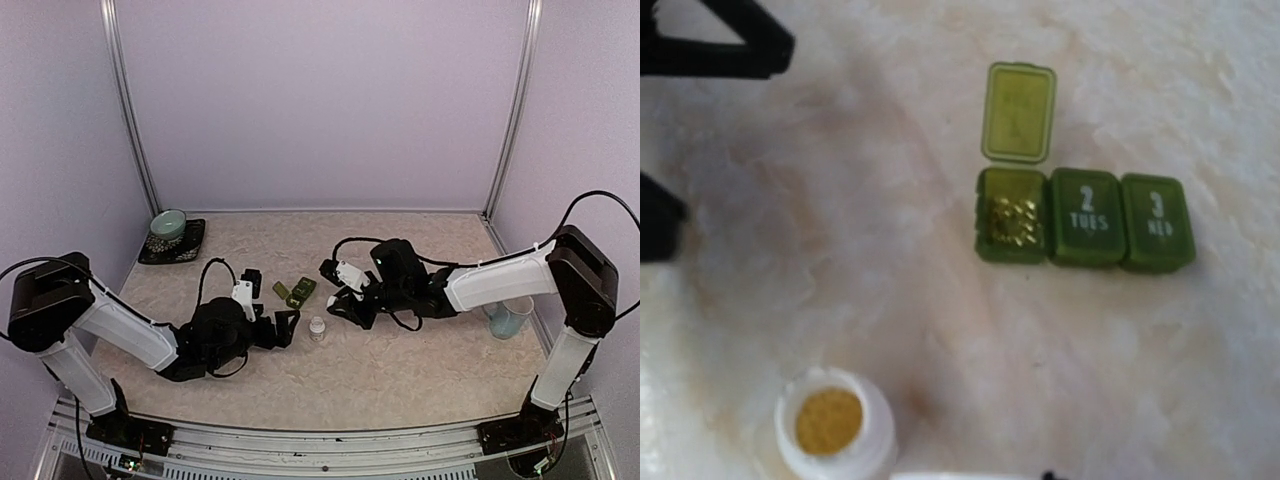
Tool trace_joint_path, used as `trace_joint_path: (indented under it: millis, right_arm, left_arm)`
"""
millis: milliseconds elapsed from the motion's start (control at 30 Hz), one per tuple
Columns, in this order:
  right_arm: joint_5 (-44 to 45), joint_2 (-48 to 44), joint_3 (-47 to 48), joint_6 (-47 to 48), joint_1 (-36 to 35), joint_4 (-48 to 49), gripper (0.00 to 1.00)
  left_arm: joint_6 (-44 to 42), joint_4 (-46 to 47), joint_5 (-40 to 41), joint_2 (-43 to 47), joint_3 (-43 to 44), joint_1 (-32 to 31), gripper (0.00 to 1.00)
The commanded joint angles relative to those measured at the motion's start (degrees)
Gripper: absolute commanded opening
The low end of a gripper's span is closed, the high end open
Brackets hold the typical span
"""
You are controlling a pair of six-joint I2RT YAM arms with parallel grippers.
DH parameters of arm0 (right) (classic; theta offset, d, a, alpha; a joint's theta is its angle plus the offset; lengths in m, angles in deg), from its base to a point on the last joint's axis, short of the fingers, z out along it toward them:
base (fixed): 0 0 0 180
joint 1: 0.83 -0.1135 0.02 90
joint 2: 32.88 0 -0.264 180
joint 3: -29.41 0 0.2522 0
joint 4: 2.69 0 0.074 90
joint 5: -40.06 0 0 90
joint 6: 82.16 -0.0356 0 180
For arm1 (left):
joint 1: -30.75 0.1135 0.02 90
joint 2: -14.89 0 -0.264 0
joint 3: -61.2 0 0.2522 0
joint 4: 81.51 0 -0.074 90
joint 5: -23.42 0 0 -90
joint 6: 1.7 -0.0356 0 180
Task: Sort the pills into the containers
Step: Close the lid of the pill bottle.
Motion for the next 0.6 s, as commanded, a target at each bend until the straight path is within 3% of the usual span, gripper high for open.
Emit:
trace_joint_path:
  millis: [0, 300, 567]
  right_arm:
    - [0.33, 1.93, 8.02, 5.15, -1.70, -16.45, 0.24]
    - [1.49, 4.44, 16.44, 10.02, -3.71, -31.04, 0.26]
    - [1.35, 6.11, 18.90, 11.54, -4.73, -34.73, 0.27]
  left_arm:
    - [2.64, -4.40, 0.60, -1.08, 3.16, 0.91, 0.99]
    - [7.24, -7.98, 0.63, -5.88, 6.38, 1.88, 0.99]
    - [8.83, -6.53, -1.86, -10.25, 7.77, 2.36, 0.99]
